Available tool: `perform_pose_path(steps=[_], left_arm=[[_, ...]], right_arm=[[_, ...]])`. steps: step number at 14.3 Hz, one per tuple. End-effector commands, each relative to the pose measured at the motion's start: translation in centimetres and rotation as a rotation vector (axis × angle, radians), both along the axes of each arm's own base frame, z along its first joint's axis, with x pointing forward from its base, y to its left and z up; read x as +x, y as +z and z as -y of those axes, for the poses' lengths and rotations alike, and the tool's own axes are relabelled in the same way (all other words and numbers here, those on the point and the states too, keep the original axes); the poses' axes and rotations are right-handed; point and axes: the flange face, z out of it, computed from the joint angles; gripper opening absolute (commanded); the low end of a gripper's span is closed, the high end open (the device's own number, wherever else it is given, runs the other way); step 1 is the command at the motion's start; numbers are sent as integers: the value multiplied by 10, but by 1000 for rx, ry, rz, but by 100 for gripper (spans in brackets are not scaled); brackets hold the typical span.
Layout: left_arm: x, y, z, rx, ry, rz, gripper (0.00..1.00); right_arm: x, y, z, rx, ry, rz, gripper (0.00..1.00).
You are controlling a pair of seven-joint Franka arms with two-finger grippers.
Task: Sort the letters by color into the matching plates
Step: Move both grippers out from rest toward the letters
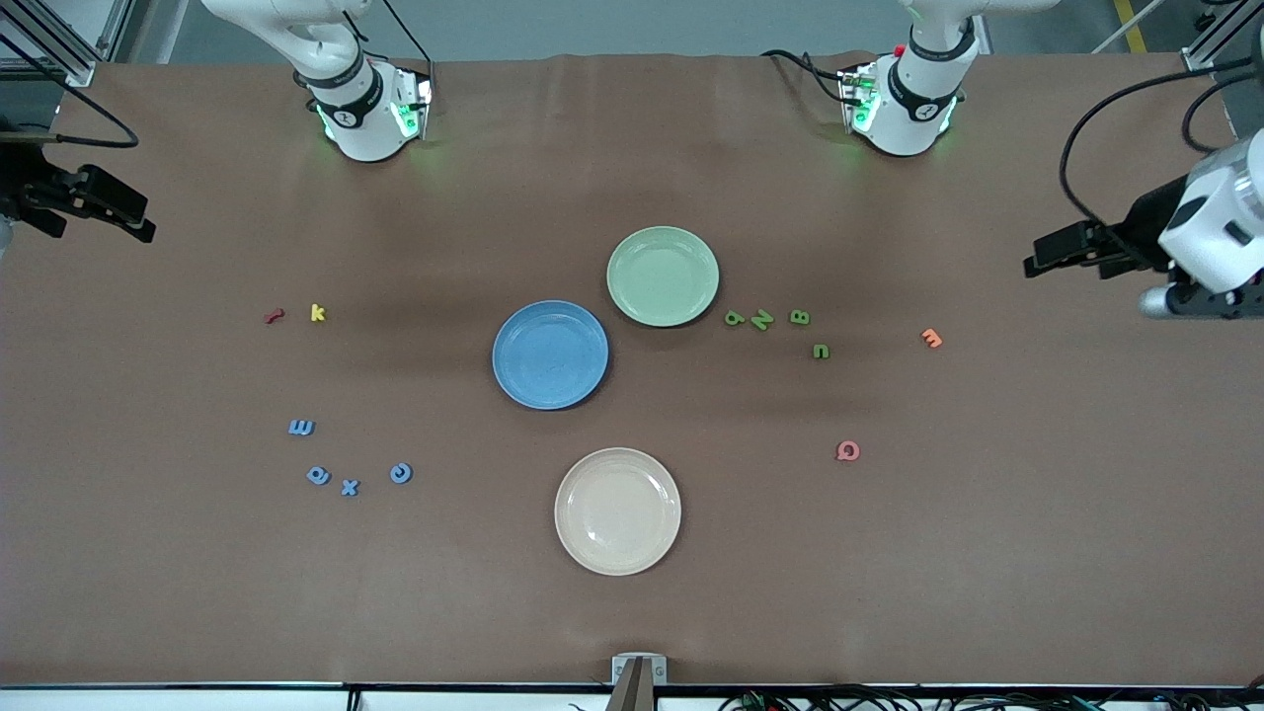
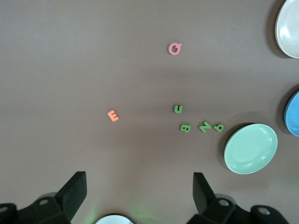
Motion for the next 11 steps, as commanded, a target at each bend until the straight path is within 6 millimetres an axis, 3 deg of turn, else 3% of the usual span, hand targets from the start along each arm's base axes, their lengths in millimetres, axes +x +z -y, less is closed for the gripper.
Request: perform_pose_path(steps=[1, 5, 6, 8, 11], left_arm=[[6, -14, 24, -8, 15, -20, 100], [10, -61, 71, 25, 69, -27, 100], [7, -76, 83, 52, 76, -15, 100], [5, -103, 103, 69, 118, 6, 100], [7, -149, 135, 108, 161, 7, 100]], right_arm=[[20, -16, 12, -5, -9, 14, 100], [52, -77, 30, -2, -35, -72, 100], [61, -101, 29, -4, -33, -116, 100], [70, -115, 31, 2, -39, -110, 100], [82, -173, 29, 17, -53, -80, 100]])
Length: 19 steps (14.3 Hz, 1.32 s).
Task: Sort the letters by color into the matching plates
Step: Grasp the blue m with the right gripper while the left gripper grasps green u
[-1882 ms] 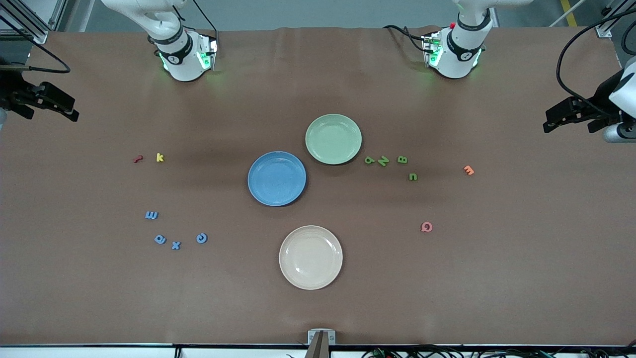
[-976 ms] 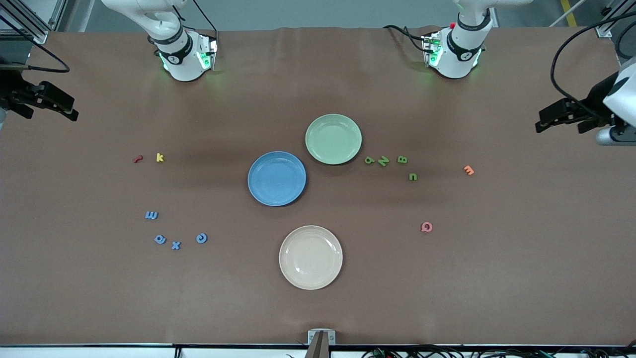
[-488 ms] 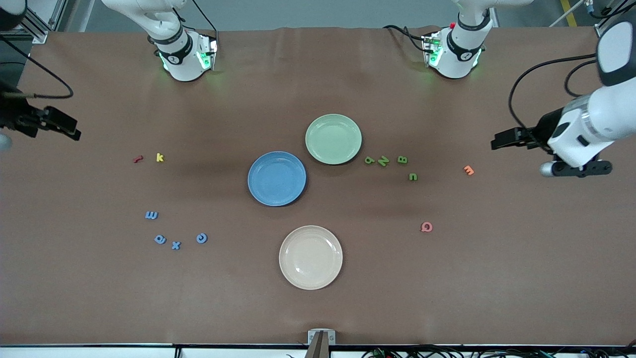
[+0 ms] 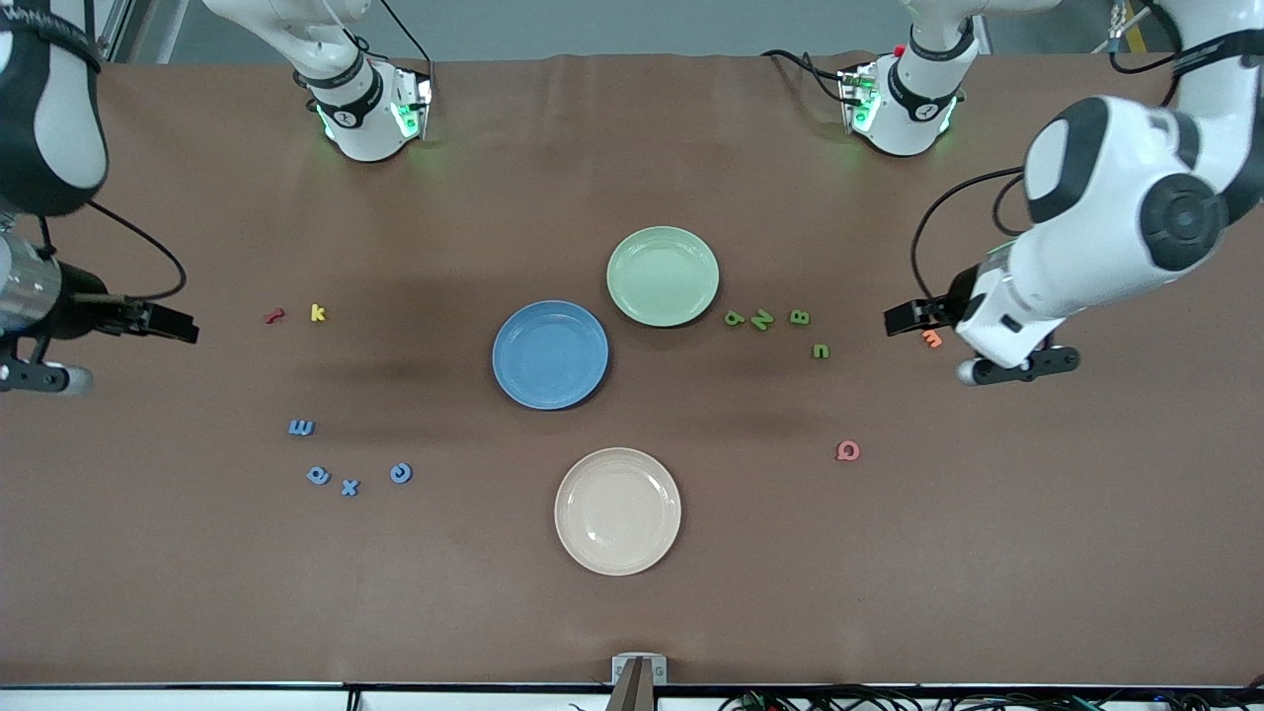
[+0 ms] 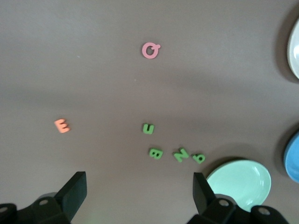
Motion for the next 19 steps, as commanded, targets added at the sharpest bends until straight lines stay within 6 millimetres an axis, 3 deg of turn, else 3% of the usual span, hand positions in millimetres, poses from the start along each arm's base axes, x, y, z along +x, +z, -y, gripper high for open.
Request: perform_pose_path(steps=[1, 4, 5, 8, 11, 15, 18, 19], left_arm=[[-1, -42, 31, 100, 8, 9, 100], [1, -91, 56, 164, 49, 31, 100], [-2, -100, 57, 163, 44, 46, 100], [-18, -135, 55, 141, 45, 81, 100], [-46, -171, 48, 134, 36, 88, 99], [-76, -205, 44, 115, 11, 103, 99], [-86, -215, 42, 118, 4, 90, 97], [-87, -219, 42, 111, 3, 99, 92]], right_arm=[[-1, -51, 0, 11, -11, 32, 100], [-1, -129, 0, 11, -10, 88, 99], [2, -149, 0, 11, -12, 91, 92], [7, -197, 4, 12, -16, 74, 81], [2, -243, 6, 10, -19, 103, 81], [3, -267, 5, 10, -17, 115, 82], [3, -285, 11, 8, -20, 131, 82], [3, -291, 10, 9, -19, 125, 82]])
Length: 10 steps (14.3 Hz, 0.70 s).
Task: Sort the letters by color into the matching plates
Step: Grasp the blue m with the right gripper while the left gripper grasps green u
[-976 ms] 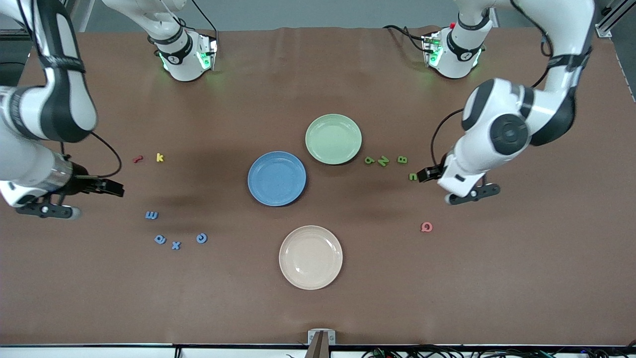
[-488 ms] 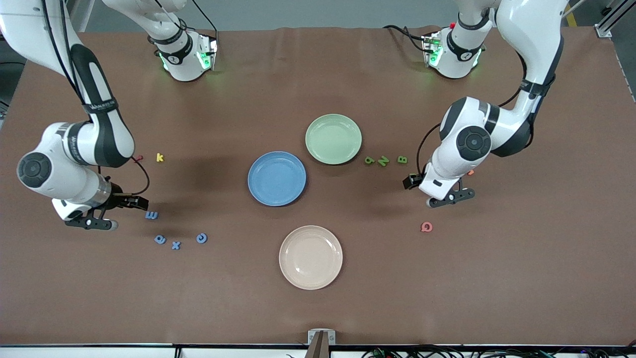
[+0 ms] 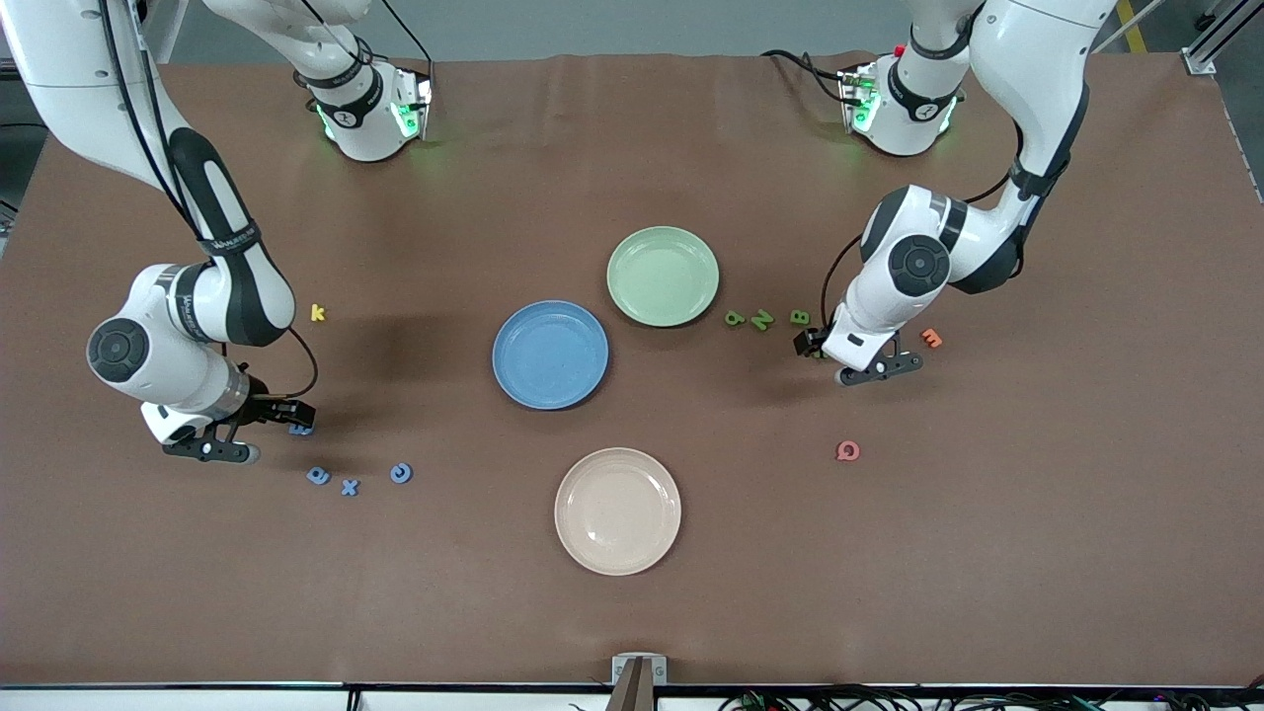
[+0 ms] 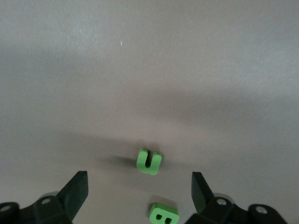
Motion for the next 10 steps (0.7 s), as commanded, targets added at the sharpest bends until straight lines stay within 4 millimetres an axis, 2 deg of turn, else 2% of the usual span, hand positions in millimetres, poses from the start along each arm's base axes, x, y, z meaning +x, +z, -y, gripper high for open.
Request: perform_pose_path(steps=[1, 4, 10], left_arm=[[-7, 3, -4, -7, -17, 38, 88], [-5, -5, -2, -19, -18, 49, 83], [-3, -23, 1, -42, -85, 62, 74]], right_arm=[[-1, -17, 4, 13, -16, 2, 83], [0, -32, 8, 11, -22, 19, 83], [-1, -44, 5, 12, -19, 19, 77]])
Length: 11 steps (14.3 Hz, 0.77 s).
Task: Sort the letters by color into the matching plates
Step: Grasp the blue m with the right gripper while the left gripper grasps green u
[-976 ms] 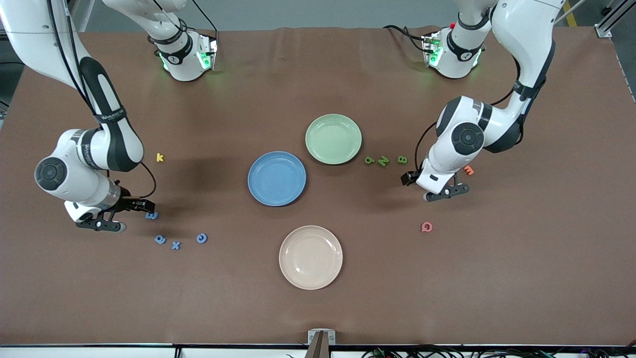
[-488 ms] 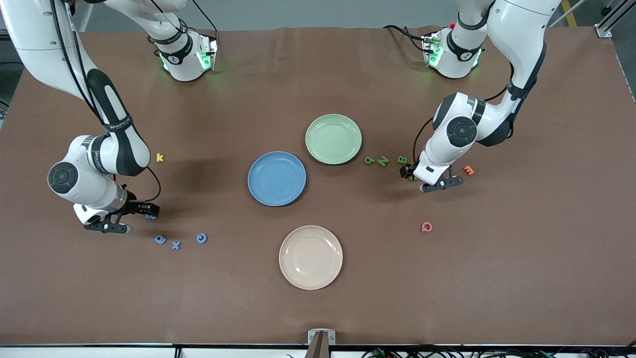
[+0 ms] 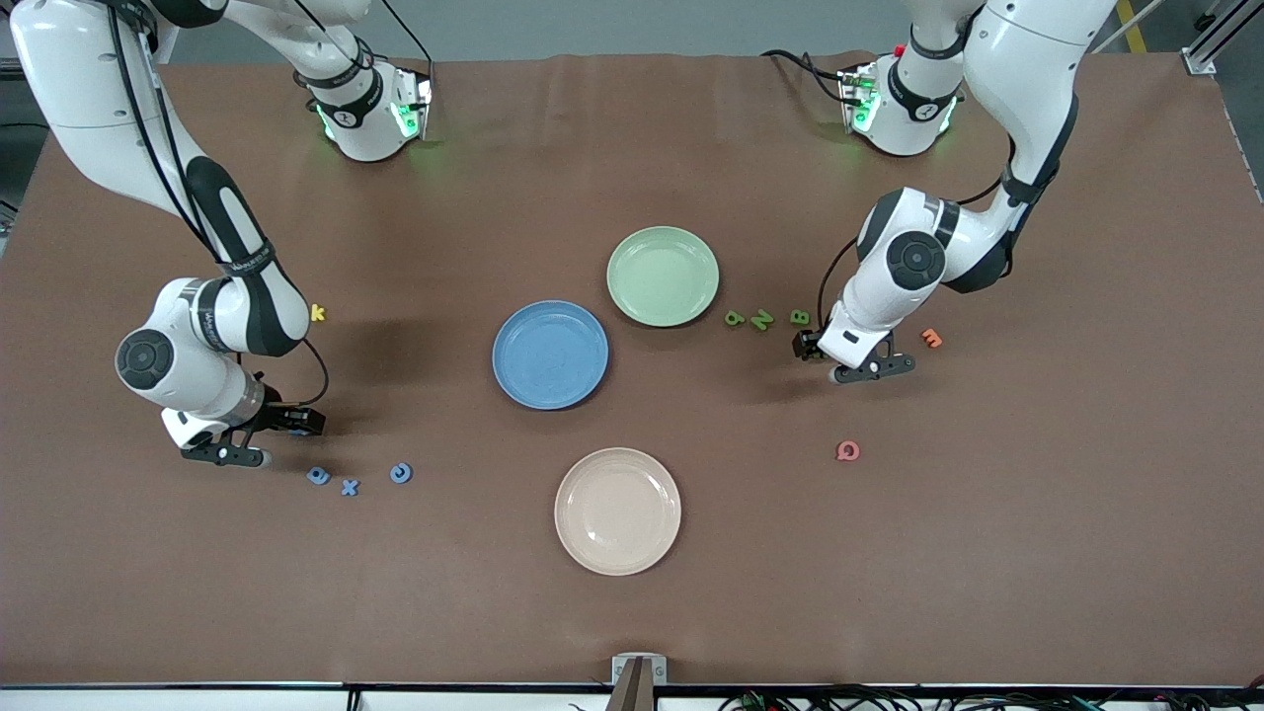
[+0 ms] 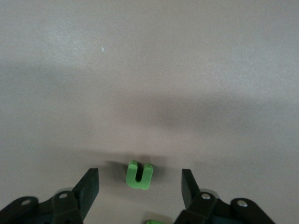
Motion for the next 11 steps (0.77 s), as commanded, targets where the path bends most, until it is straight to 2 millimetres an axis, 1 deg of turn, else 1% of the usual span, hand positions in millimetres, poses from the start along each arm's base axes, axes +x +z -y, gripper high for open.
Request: perform_pose_path(steps=[1, 2, 4, 5, 6, 8, 9, 10, 11], left_arm=[[-1, -6, 0, -3, -34, 7, 71], [-1, -6, -1, -2, -33, 7, 68], [-1, -8, -1, -2, -33, 4, 63], [-2, -10, 0, -1, -34, 0, 61], [-3, -12, 1, -1, -36, -4, 57], [-4, -13, 2, -3, -38, -1, 49], [-3, -13, 2, -3, -38, 0, 45], [-4, -13, 2, 0, -45, 2, 41], [-4, -13, 3, 2, -48, 2, 37]], right_arm=[[1, -4, 2, 12, -13, 9, 73], [2, -3, 2, 12, -12, 10, 68], [1, -5, 1, 12, -12, 7, 52], [1, -5, 1, 12, -11, 7, 43], [2, -4, 0, 12, -13, 7, 31], [1, -5, -2, 13, -13, 1, 11], [2, -4, -3, 14, -15, 0, 4], [3, -2, -5, 15, -21, 1, 3], [4, 5, -11, 15, -37, 7, 2]])
